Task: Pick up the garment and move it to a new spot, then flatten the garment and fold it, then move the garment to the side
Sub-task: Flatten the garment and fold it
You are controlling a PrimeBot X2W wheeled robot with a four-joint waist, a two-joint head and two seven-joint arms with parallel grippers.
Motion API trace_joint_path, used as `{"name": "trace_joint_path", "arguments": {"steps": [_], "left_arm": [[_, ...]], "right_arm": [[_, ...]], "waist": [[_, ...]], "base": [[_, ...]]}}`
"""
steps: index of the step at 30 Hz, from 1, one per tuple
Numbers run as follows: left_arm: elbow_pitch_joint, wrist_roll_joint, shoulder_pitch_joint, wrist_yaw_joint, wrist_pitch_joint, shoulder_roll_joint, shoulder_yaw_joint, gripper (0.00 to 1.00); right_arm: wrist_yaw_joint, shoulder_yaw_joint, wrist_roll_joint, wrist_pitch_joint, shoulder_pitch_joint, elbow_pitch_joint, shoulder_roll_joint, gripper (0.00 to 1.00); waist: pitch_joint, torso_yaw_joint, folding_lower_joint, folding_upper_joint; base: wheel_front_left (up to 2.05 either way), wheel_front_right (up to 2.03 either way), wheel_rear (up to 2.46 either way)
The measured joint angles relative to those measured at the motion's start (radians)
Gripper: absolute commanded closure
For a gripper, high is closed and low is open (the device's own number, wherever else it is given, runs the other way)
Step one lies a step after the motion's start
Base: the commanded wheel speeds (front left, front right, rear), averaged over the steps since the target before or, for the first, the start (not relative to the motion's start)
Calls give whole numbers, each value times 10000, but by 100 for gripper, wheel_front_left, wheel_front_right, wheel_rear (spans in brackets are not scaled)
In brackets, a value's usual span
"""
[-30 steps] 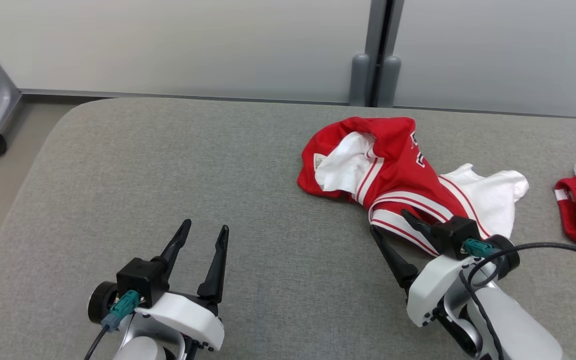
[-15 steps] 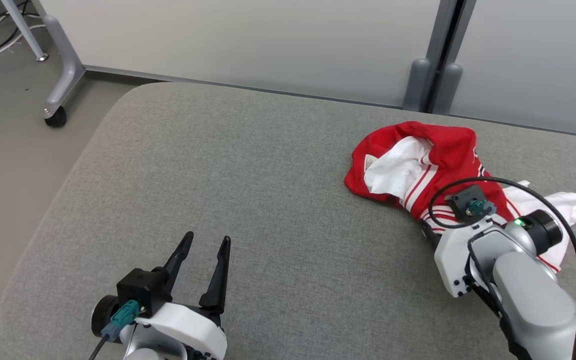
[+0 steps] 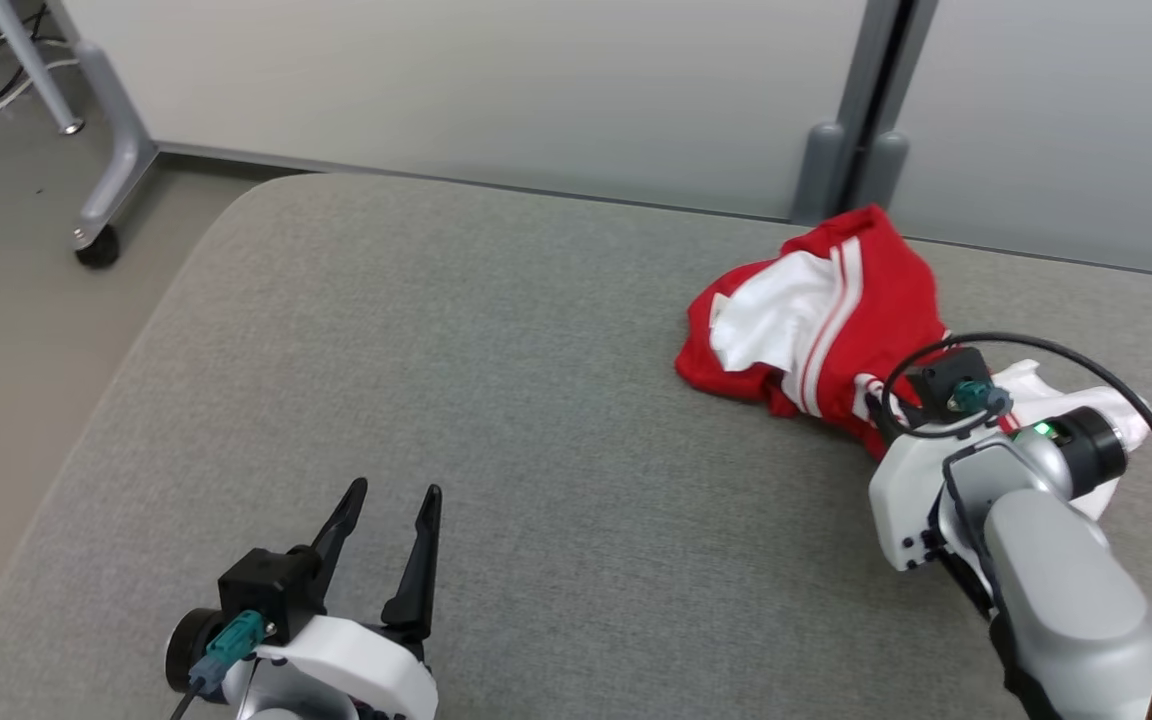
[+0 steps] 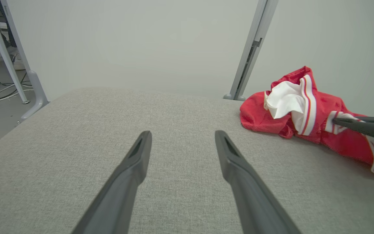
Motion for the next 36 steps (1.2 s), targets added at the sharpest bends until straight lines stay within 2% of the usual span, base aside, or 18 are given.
{"name": "trace_joint_path", "arguments": {"steps": [4, 7, 9, 13, 16, 21, 25, 26, 27, 28, 32, 36], "left_arm": [[-17, -75, 261, 90, 48, 153, 84, 0], [-82, -150, 457, 142, 105, 247, 113, 0], [-144, -169, 505, 178, 128, 318, 136, 0], [-276, -173, 593, 244, 207, 412, 144, 0], [-362, -174, 618, 288, 226, 512, 182, 0], [-485, -194, 674, 347, 295, 606, 192, 0], [-508, -222, 695, 345, 376, 648, 163, 0], [-508, -222, 695, 345, 395, 656, 146, 0], [-508, -222, 694, 343, 408, 656, 127, 0], [-506, -222, 692, 343, 430, 652, 96, 0], [-495, -221, 677, 334, 504, 677, 44, 0], [-514, -221, 678, 345, 516, 744, 36, 0]], "right_arm": [[0, 408, 658, -353, 571, -986, 173, 100], [0, 1465, 1983, -148, 1204, -2194, 35, 100], [8, 2247, 2892, 146, 1639, -3352, -543, 100], [2, 3379, 4786, 1202, 2520, -5770, -2671, 100], [2, 3352, 5916, 1994, 3255, -7047, -4115, 100], [0, 2836, 7262, 2803, 4403, -8090, -5637, 100], [0, 2727, 7933, 3277, 4939, -7998, -6176, 100], [0, 2706, 7954, 3292, 4971, -7791, -6213, 72], [0, 2652, 7996, 3298, 4977, -7626, -6195, 18], [2, 2594, 8069, 3266, 4979, -7425, -6128, 0], [0, 2318, 8002, 2980, 4987, -6809, -5777, 0], [0, 1624, 8257, 2180, 4973, -7133, -5478, 0]], "waist": [[-232, -433, 0, 0], [-395, -885, 0, 0], [-482, -1210, 0, 0], [-595, -1853, 0, 0], [-630, -2261, 0, 0], [-610, -2690, 0, 0], [-535, -2758, 0, 0], [-527, -2750, 0, 0], [-521, -2731, 0, 0], [-518, -2699, 0, 0], [-547, -2541, 0, 0], [-642, -2464, 0, 0]], "base": [[0, 0, 0], [0, 0, 0], [0, 0, 0], [0, 0, 0], [0, 0, 0], [0, 0, 0], [0, 0, 0], [0, 0, 0], [0, 0, 0], [0, 0, 0], [0, 0, 0], [0, 0, 0]]}}
